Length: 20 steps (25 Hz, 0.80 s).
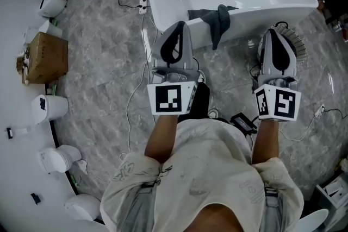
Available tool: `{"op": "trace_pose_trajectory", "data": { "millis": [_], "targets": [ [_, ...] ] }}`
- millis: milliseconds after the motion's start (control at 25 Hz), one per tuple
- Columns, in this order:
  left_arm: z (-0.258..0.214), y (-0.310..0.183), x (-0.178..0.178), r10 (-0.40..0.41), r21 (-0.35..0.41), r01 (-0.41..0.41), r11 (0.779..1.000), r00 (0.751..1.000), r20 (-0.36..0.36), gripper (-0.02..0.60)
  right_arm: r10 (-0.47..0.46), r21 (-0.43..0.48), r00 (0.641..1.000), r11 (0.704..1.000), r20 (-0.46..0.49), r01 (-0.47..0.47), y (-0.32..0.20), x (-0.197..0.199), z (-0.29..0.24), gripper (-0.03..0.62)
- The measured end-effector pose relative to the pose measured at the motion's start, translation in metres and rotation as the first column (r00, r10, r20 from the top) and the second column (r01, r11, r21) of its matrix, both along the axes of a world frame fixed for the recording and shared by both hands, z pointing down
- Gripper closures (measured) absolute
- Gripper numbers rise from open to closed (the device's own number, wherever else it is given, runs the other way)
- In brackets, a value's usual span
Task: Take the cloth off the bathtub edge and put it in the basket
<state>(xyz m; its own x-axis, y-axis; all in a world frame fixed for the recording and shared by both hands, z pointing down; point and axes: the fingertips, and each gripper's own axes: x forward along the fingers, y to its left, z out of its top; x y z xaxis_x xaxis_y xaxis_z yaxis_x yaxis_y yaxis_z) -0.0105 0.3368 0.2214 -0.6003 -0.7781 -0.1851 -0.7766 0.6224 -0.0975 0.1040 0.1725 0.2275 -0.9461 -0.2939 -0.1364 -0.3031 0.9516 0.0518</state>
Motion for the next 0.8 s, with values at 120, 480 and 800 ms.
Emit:
{"op": "trace_pose_trajectory", "data": {
  "millis": [120, 480, 800],
  "targets": [
    [0.006, -0.013, -0.026, 0.005, -0.002, -0.005, 1.0, 1.0, -0.001, 0.581, 0.009, 0.003, 1.0, 1.0, -0.007, -0.009, -0.011, -0.024, 0.004, 0.591],
    [0.015, -0.058, -0.128, 0.011, -0.008, -0.012, 1.0, 1.0, -0.026, 0.581, 0.006, -0.006, 0.999, 1.0, -0.04, -0.006, -0.053, -0.131, 0.015, 0.591],
    [0.021, -0.081, -0.223, 0.02, -0.011, -0.021, 1.0, 0.998, -0.059, 0.581, 0.015, -0.016, 0.996, 1.0, -0.085, -0.016, -0.075, -0.225, 0.022, 0.589]
  ]
}}
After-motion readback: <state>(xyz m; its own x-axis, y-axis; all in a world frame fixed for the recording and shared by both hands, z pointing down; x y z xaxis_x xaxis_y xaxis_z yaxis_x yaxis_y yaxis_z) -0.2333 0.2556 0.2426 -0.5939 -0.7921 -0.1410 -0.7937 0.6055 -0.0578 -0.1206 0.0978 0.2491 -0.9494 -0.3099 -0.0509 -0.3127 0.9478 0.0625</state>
